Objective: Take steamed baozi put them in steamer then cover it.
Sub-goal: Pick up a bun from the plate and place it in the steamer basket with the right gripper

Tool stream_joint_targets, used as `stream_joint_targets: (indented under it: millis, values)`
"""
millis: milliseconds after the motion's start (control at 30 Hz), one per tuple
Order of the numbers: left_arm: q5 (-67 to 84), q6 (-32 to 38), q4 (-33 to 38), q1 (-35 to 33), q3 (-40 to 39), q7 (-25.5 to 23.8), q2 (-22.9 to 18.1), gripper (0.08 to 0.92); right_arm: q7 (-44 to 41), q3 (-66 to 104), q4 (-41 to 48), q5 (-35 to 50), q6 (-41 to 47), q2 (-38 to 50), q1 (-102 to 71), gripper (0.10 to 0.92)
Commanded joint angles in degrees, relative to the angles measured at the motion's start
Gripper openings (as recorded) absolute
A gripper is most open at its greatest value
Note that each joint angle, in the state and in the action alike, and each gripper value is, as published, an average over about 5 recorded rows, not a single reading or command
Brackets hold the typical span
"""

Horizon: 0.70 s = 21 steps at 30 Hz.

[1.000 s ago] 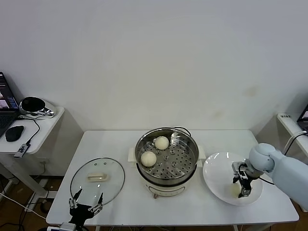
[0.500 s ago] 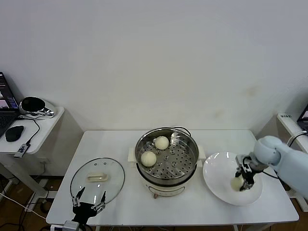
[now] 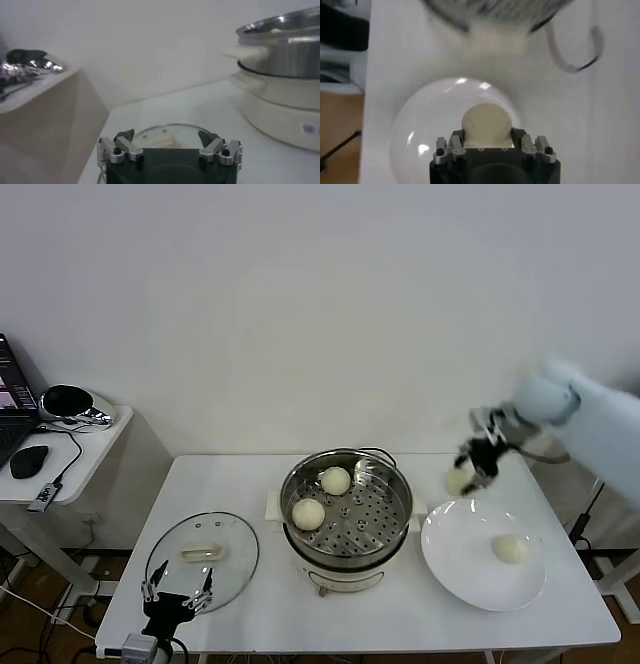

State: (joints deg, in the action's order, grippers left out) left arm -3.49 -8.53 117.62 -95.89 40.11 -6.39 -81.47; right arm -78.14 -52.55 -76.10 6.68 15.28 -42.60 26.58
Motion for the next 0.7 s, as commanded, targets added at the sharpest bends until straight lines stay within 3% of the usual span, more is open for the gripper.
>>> stream_joint_targets:
  millis: [33, 200, 467, 700]
  values:
    - [0.10, 0.45, 1.47, -0.44, 0.78, 0.31, -0.15, 0.823, -4.21, -7.00, 11.01, 13.74, -23.92, -19.09, 13.96, 0.578]
    - [0.12, 0.80, 2.01, -0.85, 0.72, 0.64, -0.77, 0.823, -1.45, -9.74, 6.54, 8.47, -36.21, -22.39, 10.90, 0.579]
    - [0.16, 0.84, 3.60, -1.23, 0.81, 0.67, -1.78, 0.823, 1.18, -13.43, -3.32, -6.95, -44.44, -22.94, 8.70, 0.581]
    - [0.35, 0.89, 3.54, -1.06, 0.84, 0.71, -2.16, 0.823, 4.79, -16.45, -4.55, -14.05, -51.61, -21.82, 7.79, 0.585]
